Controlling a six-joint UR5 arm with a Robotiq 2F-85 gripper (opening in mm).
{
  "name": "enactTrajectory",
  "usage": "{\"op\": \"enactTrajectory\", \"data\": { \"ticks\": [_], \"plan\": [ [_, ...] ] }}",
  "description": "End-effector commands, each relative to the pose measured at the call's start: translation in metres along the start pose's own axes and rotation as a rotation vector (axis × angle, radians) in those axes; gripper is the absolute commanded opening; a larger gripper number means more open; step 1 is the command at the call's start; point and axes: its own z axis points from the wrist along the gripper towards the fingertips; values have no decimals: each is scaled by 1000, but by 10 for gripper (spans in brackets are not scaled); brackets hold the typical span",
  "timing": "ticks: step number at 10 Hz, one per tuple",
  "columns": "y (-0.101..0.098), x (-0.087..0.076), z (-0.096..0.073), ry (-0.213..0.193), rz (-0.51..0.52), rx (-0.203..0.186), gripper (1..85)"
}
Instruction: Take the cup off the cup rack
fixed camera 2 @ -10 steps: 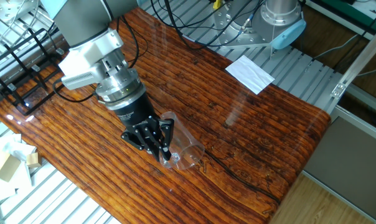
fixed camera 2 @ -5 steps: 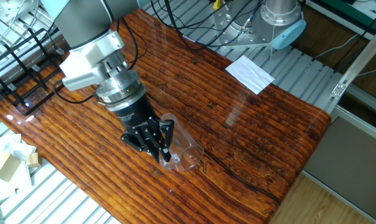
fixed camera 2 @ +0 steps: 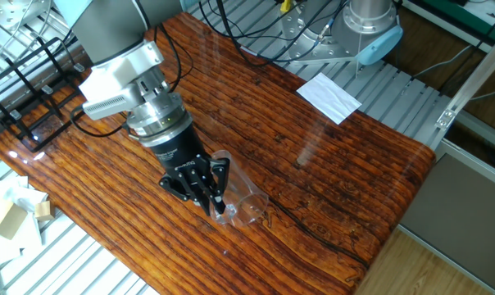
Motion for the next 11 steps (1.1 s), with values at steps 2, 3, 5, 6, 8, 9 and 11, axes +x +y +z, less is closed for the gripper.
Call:
{"op": "enactTrajectory", "data": {
  "ticks": [2,3,5,6,8,9,11],
  "plan": [
    [13,-11,-6,-34,-2,-36,123],
    [13,-14,-7,-43,-6,-37,123],
    [11,-15,-7,-48,-22,-32,120],
    [8,-14,-6,-46,-32,-25,120],
    [4,-13,-3,-45,-61,-20,133],
    [2,-13,-2,-51,-82,-20,163],
    [0,-14,-1,-53,-109,-19,210]
  ]
}}
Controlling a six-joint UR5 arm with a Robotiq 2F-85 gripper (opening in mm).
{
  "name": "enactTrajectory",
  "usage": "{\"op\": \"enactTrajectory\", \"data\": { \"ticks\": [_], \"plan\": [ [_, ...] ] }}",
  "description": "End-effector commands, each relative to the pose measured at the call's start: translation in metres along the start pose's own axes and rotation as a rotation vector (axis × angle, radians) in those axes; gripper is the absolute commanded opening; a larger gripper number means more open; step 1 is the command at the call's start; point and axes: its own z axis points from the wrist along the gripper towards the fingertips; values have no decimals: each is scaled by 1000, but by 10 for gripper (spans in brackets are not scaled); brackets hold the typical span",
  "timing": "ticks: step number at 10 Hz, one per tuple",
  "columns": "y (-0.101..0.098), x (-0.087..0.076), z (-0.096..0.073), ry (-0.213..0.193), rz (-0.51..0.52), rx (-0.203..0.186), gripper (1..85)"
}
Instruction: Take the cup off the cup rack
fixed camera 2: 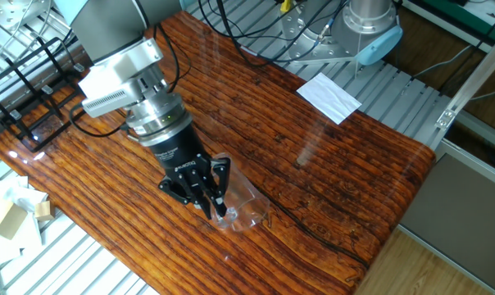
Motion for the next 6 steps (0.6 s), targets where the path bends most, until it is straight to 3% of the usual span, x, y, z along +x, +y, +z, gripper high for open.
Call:
{"op": "enactTrajectory", "data": {
  "ticks": [1,6],
  "plan": [
    [-3,-4,-1,-15,-42,-2,220],
    [-1,-6,-1,-23,-88,-7,320]
  ]
}}
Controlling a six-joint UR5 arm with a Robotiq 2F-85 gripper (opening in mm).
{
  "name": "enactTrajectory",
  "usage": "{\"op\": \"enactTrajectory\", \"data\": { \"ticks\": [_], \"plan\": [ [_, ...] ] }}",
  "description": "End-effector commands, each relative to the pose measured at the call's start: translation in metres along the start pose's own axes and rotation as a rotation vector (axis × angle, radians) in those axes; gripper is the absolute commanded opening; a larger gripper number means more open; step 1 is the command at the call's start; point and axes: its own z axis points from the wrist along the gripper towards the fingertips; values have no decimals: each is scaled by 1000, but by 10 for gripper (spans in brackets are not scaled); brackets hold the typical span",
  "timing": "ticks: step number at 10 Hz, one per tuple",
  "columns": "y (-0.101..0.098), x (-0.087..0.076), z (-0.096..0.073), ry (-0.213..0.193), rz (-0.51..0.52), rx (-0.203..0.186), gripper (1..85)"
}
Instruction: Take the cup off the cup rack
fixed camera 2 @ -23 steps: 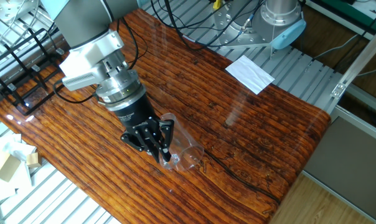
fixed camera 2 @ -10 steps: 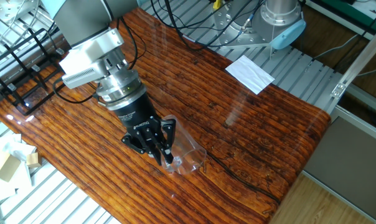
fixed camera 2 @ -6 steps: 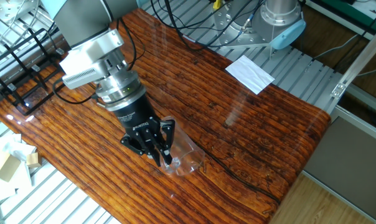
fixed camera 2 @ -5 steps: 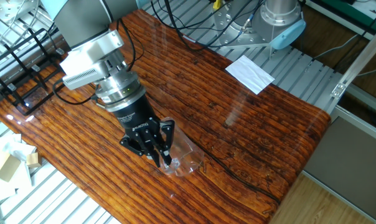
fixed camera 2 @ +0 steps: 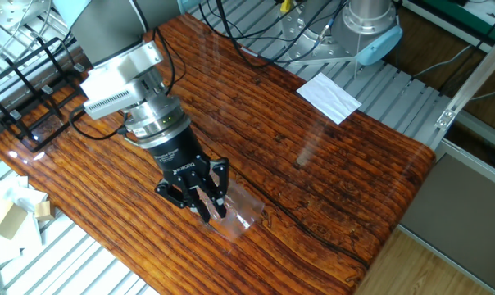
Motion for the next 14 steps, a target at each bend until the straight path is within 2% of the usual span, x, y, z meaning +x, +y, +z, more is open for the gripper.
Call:
{"op": "enactTrajectory", "data": {
  "ticks": [1,4,5,7,9,10,11,12,13,14],
  "plan": [
    [0,-4,-2,-15,-18,-3,320],
    [-1,-3,-2,-10,-19,1,323],
    [-6,0,-2,3,-25,18,323],
    [-62,27,-17,141,-128,201,327],
    [-102,41,-37,240,-193,328,327],
    [-113,42,-51,272,-212,373,330],
    [-116,41,-63,285,-241,407,333],
    [-105,34,-69,263,-234,391,333],
    [-108,33,-75,278,-240,402,337],
    [-131,41,-86,332,-283,469,343]
  ]
}}
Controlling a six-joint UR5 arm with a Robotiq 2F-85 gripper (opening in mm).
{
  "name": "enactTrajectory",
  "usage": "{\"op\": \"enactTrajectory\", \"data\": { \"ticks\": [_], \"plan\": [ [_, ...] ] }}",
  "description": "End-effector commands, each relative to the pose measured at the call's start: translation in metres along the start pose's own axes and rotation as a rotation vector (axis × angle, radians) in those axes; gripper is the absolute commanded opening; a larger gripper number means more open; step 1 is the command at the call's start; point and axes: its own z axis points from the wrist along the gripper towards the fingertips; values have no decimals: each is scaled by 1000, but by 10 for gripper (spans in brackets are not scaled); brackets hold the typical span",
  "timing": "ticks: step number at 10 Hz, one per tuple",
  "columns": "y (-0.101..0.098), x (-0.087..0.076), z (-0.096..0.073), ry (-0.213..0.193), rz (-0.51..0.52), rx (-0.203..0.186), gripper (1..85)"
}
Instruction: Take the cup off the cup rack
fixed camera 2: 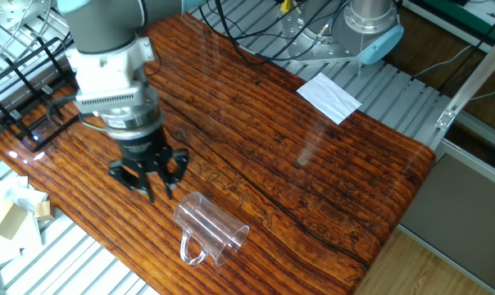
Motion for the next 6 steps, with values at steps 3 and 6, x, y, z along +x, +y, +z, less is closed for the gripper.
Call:
{"op": "enactTrajectory", "data": {
  "ticks": [3,6],
  "plan": [
    [-60,30,-31,129,-61,178,343],
    [-86,51,-50,216,-60,278,343]
  ]
}}
